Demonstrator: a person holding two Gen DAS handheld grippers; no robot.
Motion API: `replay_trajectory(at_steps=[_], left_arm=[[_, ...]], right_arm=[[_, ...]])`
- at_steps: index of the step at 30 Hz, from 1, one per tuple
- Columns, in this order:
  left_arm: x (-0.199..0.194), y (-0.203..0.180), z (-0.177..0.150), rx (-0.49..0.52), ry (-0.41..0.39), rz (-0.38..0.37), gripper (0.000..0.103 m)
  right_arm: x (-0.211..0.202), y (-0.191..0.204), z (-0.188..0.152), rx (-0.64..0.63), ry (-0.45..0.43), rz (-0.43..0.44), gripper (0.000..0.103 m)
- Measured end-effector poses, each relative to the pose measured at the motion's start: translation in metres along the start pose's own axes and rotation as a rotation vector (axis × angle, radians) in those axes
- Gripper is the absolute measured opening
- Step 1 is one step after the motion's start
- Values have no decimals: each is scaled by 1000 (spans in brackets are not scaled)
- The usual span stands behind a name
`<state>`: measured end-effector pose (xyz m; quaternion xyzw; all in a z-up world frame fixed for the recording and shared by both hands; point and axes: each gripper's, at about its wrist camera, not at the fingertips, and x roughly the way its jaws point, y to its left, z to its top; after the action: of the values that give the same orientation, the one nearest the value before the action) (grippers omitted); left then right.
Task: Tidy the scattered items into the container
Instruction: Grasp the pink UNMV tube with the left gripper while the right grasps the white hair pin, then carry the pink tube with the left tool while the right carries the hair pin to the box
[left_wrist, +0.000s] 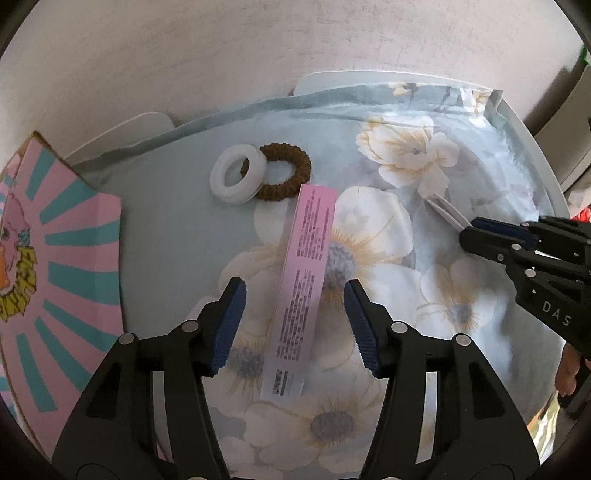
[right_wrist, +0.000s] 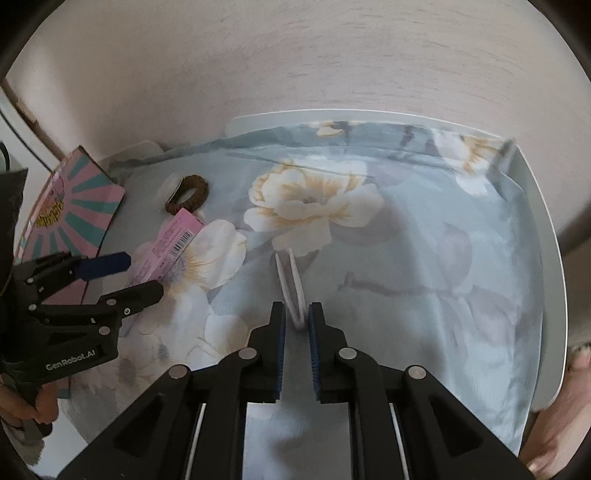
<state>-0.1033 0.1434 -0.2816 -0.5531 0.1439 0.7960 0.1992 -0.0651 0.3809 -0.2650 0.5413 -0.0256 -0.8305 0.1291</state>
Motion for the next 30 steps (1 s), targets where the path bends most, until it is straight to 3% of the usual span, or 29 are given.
replay_trajectory(at_steps=[8, 10, 11, 12, 13, 23, 30], left_arm=[[8, -1, 2, -7, -13, -9, 51], [7, -1, 1, 2, -25, -16, 38], [6, -2, 0, 8, -29, -15, 23], [6, -3, 0, 16, -30, -12, 21], [6, -5, 0, 22, -29, -5, 21], [-17, 0, 1, -5, -78, -28, 21], [-63, 7, 2, -58, -132, -79, 20]], right_arm=[[8, 11, 10, -98, -1, 1, 24], [9, 17, 9, -144, -10, -11, 24], [9, 20, 8, -164, -14, -21, 22], [10, 20, 7, -172, -18, -28, 17], [10, 20, 7, -175, -20, -34, 10], [-10, 18, 5, -112, -81, 49, 10], [-39, 12, 3, -58, -127, 90, 10]])
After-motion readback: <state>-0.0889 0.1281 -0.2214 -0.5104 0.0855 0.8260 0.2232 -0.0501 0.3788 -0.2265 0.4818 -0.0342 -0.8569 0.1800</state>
